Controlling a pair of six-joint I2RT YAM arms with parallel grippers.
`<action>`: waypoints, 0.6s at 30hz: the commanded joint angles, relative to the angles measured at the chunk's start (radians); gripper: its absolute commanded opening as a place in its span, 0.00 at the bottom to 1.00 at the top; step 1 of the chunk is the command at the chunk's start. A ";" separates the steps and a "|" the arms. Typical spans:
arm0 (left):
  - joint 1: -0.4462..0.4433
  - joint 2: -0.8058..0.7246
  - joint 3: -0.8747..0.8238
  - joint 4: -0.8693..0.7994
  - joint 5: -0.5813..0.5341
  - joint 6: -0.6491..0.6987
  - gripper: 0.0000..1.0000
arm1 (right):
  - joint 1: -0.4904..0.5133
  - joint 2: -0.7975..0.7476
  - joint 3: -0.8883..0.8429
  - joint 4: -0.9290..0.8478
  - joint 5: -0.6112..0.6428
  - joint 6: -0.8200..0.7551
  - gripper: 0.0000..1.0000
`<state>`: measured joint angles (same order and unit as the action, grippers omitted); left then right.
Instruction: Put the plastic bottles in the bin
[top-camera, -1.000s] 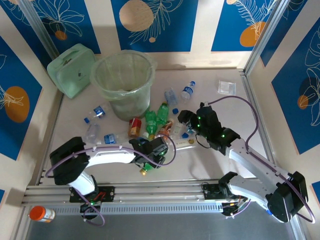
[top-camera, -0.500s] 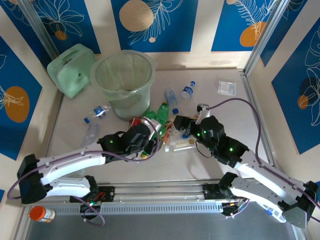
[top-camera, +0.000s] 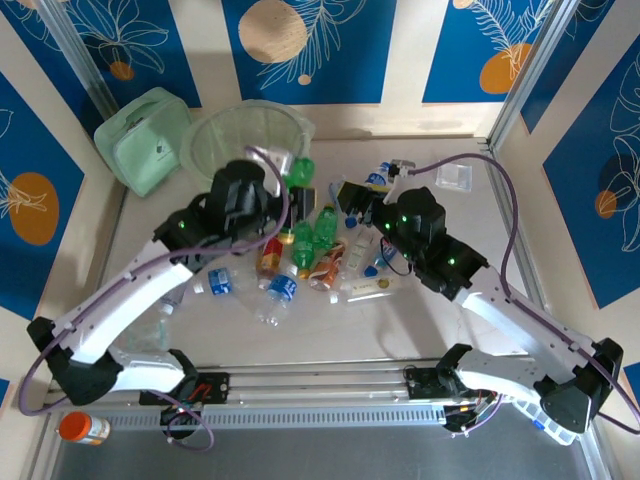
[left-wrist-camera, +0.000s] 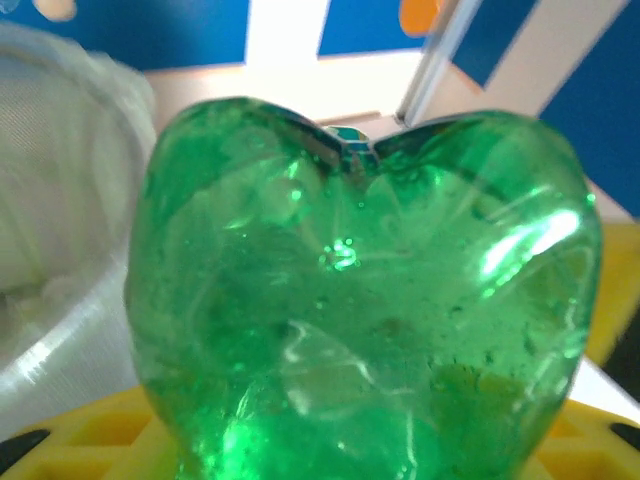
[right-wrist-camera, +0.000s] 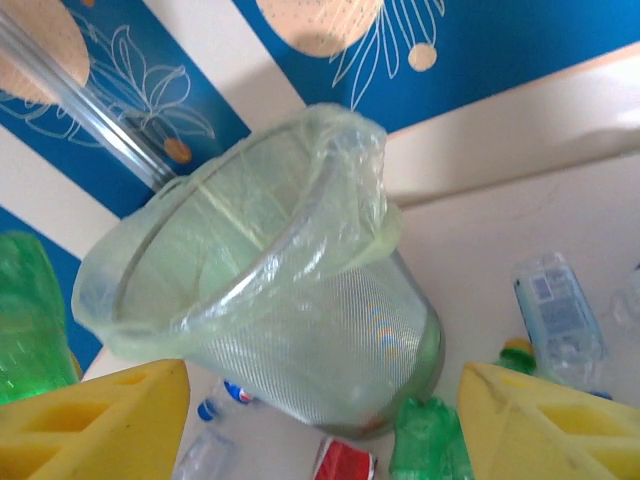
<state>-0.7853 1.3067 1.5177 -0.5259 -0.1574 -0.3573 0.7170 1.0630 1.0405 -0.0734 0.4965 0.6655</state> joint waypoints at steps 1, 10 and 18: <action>0.076 0.083 0.160 -0.108 0.048 0.003 0.12 | -0.039 0.035 0.066 0.048 -0.045 -0.006 0.72; 0.320 0.421 0.623 -0.282 0.164 -0.040 0.15 | -0.095 0.092 0.136 -0.015 -0.019 0.094 0.73; 0.464 0.685 0.907 -0.335 0.232 -0.083 0.15 | -0.096 0.100 0.127 -0.007 -0.050 0.128 0.73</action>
<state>-0.3485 1.9385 2.3493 -0.8032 0.0303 -0.4183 0.6205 1.1664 1.1446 -0.0807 0.4557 0.7631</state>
